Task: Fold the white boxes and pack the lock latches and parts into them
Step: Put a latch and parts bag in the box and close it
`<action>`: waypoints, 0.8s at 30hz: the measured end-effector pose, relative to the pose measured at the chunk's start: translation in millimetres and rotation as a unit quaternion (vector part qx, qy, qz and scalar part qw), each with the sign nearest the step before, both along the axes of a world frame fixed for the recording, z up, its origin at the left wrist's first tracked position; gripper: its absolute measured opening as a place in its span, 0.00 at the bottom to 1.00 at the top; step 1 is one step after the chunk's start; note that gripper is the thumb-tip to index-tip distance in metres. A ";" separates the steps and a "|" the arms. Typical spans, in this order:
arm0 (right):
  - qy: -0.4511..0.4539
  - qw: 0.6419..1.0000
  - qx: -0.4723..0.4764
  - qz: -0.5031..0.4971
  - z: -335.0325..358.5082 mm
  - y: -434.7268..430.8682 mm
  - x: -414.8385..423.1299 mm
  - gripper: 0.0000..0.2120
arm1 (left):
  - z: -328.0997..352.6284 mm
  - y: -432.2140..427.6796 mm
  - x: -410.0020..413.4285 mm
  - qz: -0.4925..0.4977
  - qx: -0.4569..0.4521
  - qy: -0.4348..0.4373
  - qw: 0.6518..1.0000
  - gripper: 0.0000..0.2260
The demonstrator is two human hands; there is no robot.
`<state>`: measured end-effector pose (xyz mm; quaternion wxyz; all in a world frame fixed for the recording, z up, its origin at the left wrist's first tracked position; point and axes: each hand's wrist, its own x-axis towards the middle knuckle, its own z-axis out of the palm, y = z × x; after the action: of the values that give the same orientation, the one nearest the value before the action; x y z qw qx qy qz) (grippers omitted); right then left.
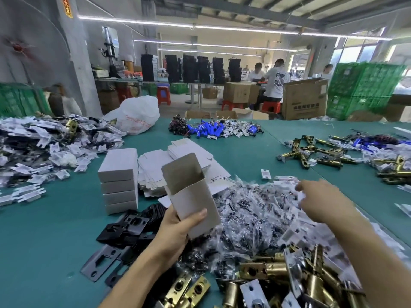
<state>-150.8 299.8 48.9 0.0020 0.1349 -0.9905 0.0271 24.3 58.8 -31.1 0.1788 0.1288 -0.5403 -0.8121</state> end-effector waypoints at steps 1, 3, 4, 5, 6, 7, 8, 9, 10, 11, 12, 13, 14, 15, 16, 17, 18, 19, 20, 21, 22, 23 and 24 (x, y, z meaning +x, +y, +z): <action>-0.008 1.000 0.024 -0.018 -3.8 4.8 -4.7 0.16 | -0.5 -1.7 1.0 -0.001 0.019 0.001 1.000 0.27; -0.015 0.999 0.030 -0.037 -11.0 11.0 -8.8 0.16 | -0.9 -4.0 2.3 -0.011 0.019 0.002 1.000 0.31; -0.013 0.999 0.023 -0.035 -14.5 12.4 -9.3 0.16 | -0.6 -4.4 2.7 -0.018 0.008 0.002 1.000 0.32; -0.008 0.999 0.013 -0.030 -18.4 12.7 -9.5 0.16 | -0.3 -4.1 2.6 -0.027 -0.002 0.004 1.000 0.32; -0.004 1.000 0.002 -0.028 -20.7 12.1 -8.3 0.16 | -0.2 -3.6 2.2 -0.036 -0.009 0.005 0.999 0.30; -0.001 0.999 -0.014 -0.032 -22.6 11.5 -7.8 0.16 | -0.6 -2.5 1.7 -0.042 -0.019 0.007 0.999 0.26; -0.002 0.999 -0.029 -0.040 -23.6 10.9 -6.2 0.14 | -0.9 -1.0 1.4 -0.046 -0.033 0.006 0.998 0.22; -0.004 0.998 -0.038 -0.050 -24.2 10.6 -5.3 0.11 | -1.5 0.3 1.0 -0.045 -0.052 0.002 0.998 0.18; -0.007 0.997 -0.041 -0.060 -24.2 10.4 -4.1 0.06 | -1.8 1.4 0.8 -0.041 -0.071 -0.002 0.997 0.16; -0.007 0.997 -0.039 -0.068 -24.0 10.3 -3.5 0.04 | -2.1 1.6 0.6 -0.038 -0.088 -0.006 0.995 0.14; -0.004 0.997 -0.036 -0.072 -23.9 10.6 -3.1 0.04 | -1.6 2.3 0.8 -0.039 -0.102 -0.011 0.994 0.14; 0.002 0.997 -0.035 -0.071 -23.7 11.4 -3.1 0.05 | -0.9 3.2 1.3 -0.044 -0.116 -0.016 0.992 0.14; 0.010 0.997 -0.035 -0.067 -24.0 12.2 -3.5 0.06 | 0.3 4.5 1.8 -0.051 -0.132 -0.020 0.990 0.15; 0.017 0.997 -0.035 -0.063 -24.6 12.9 -4.3 0.07 | 0.9 5.6 1.8 -0.057 -0.150 -0.022 0.987 0.14; 0.021 0.997 -0.034 -0.059 -25.1 13.2 -5.0 0.07 | 1.7 6.1 1.6 -0.064 -0.166 -0.023 0.984 0.12; 0.024 0.998 -0.032 -0.056 -26.0 13.5 -6.2 0.07 | 2.1 6.3 1.3 -0.069 -0.181 -0.022 0.981 0.11; 0.026 0.998 -0.031 -0.054 -27.1 13.3 -7.3 0.06 | 3.0 6.1 1.2 -0.069 -0.193 -0.023 0.978 0.10; 0.029 0.998 -0.032 -0.054 -28.1 13.1 -8.1 0.06 | 3.4 5.6 1.1 -0.065 -0.208 -0.024 0.976 0.10; 0.035 0.997 -0.032 -0.056 -29.3 12.7 -9.0 0.06 | 3.6 5.0 1.2 -0.056 -0.222 -0.029 0.973 0.12; 0.043 0.997 -0.032 -0.058 -30.1 12.4 -9.4 0.07 | 3.6 4.4 1.6 -0.046 -0.237 -0.033 0.970 0.13; 0.055 0.996 -0.033 -0.059 -30.6 11.7 -10.0 0.08 | 4.2 4.3 2.3 -0.036 -0.252 -0.036 0.966 0.14; 0.068 0.995 -0.034 -0.058 -30.8 11.2 -10.5 0.09 | 4.6 4.0 2.8 -0.030 -0.268 -0.036 0.962 0.15; 0.079 0.995 -0.038 -0.056 -30.6 10.6 -10.9 0.09 | 5.5 4.1 3.1 -0.031 -0.278 -0.032 0.960 0.15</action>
<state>-161.7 310.4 18.3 0.0865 0.0811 -0.9915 0.0539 27.3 62.9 -25.6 0.1652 0.0833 -0.7539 -0.6304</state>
